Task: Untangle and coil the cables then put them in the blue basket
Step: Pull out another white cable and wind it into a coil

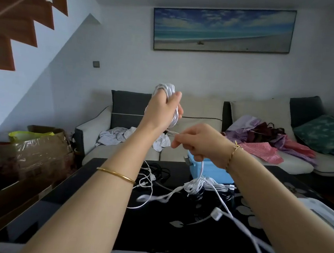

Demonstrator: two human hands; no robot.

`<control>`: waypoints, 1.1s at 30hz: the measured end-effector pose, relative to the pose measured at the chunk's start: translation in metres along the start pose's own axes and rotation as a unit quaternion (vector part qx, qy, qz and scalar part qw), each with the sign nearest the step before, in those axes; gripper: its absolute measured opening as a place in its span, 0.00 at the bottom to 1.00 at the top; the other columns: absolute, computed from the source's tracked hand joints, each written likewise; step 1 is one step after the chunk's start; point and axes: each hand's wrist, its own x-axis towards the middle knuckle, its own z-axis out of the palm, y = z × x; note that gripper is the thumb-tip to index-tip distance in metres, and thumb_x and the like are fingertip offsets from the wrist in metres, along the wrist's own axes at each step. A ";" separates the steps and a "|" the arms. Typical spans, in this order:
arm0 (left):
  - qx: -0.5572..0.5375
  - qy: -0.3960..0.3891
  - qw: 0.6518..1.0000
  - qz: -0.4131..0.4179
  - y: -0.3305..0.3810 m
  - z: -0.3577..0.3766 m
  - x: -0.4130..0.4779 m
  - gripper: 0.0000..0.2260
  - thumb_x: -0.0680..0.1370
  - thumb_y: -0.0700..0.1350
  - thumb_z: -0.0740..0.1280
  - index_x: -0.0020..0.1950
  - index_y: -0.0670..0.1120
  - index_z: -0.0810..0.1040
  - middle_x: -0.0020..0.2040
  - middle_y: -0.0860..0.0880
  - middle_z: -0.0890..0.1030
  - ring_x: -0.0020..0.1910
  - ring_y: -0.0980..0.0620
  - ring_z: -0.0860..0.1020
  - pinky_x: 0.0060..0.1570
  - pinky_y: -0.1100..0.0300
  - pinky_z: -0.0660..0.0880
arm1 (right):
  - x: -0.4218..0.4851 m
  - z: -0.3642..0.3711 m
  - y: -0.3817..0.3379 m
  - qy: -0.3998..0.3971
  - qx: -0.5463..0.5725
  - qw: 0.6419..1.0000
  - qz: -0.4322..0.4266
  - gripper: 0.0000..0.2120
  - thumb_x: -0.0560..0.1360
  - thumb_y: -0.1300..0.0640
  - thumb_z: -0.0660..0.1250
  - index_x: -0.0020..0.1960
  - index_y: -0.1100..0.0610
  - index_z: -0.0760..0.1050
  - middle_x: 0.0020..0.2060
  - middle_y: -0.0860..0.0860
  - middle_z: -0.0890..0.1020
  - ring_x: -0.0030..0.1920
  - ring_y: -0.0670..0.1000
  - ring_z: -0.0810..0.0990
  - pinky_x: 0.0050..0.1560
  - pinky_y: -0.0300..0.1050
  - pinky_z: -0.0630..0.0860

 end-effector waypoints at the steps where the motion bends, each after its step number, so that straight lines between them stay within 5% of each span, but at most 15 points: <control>1: 0.040 -0.015 0.999 0.010 -0.002 -0.001 0.000 0.16 0.82 0.47 0.57 0.46 0.34 0.71 0.31 0.49 0.79 0.28 0.57 0.76 0.38 0.61 0.73 | -0.001 -0.004 -0.001 0.003 -0.032 0.999 -0.009 0.11 0.76 0.58 0.63 0.41 0.61 0.82 0.25 0.50 0.65 0.22 0.47 0.62 0.25 0.38 0.66; 6: 0.284 -0.134 0.948 0.056 -0.008 0.000 -0.003 0.18 0.81 0.43 0.57 0.31 0.44 0.62 0.34 0.48 0.70 0.39 0.51 0.70 0.38 0.61 0.58 | 0.002 -0.013 -0.005 0.053 -0.244 0.965 -0.074 0.07 0.75 0.56 0.67 0.46 0.59 0.81 0.30 0.49 0.74 0.29 0.48 0.73 0.32 0.37 0.70; 9: 0.302 -0.208 0.930 0.014 -0.014 -0.003 -0.006 0.18 0.82 0.48 0.54 0.33 0.45 0.64 0.36 0.51 0.65 0.37 0.52 0.68 0.40 0.61 0.61 | 0.012 -0.018 -0.003 0.105 -0.361 0.921 -0.103 0.05 0.74 0.57 0.68 0.45 0.57 0.81 0.38 0.52 0.79 0.39 0.51 0.75 0.39 0.41 0.68; 13: 0.181 -0.325 0.921 -0.116 -0.015 -0.009 -0.019 0.20 0.79 0.63 0.56 0.46 0.46 0.71 0.29 0.49 0.72 0.26 0.51 0.75 0.27 0.63 0.73 | 0.022 -0.025 0.005 0.140 -0.357 0.919 -0.093 0.02 0.72 0.55 0.71 0.42 0.53 0.81 0.35 0.49 0.78 0.37 0.51 0.76 0.33 0.37 0.68; 17: 0.104 -0.382 0.904 -0.162 -0.020 -0.004 -0.021 0.09 0.78 0.48 0.67 0.45 0.42 0.74 0.24 0.51 0.66 0.21 0.55 0.65 0.31 0.57 0.77 | 0.032 -0.019 0.013 0.177 -0.323 0.925 -0.097 0.02 0.70 0.57 0.72 0.42 0.54 0.83 0.39 0.52 0.83 0.41 0.52 0.80 0.42 0.42 0.76; 22: -0.075 -0.382 0.866 -0.313 -0.027 -0.006 -0.021 0.17 0.82 0.49 0.55 0.45 0.40 0.78 0.20 0.54 0.59 0.17 0.57 0.58 0.25 0.65 0.67 | 0.043 -0.014 0.037 0.200 -0.321 0.922 -0.081 0.04 0.72 0.57 0.69 0.43 0.56 0.81 0.40 0.53 0.82 0.43 0.55 0.79 0.43 0.45 0.75; 28: -0.408 -0.365 0.742 -0.387 -0.043 -0.014 -0.017 0.23 0.79 0.50 0.53 0.38 0.38 0.80 0.16 0.55 0.62 0.15 0.59 0.61 0.24 0.68 0.69 | 0.045 -0.001 0.065 0.191 -0.283 0.939 -0.040 0.09 0.74 0.56 0.66 0.36 0.56 0.72 0.33 0.51 0.76 0.36 0.53 0.72 0.33 0.43 0.66; 33: -0.446 -0.264 0.757 -0.399 -0.044 -0.011 -0.015 0.25 0.82 0.53 0.53 0.38 0.38 0.79 0.18 0.54 0.61 0.16 0.59 0.60 0.24 0.70 0.68 | 0.036 0.017 0.082 0.111 -0.066 0.991 0.018 0.10 0.76 0.58 0.64 0.36 0.56 0.70 0.32 0.55 0.82 0.28 0.52 0.79 0.34 0.44 0.78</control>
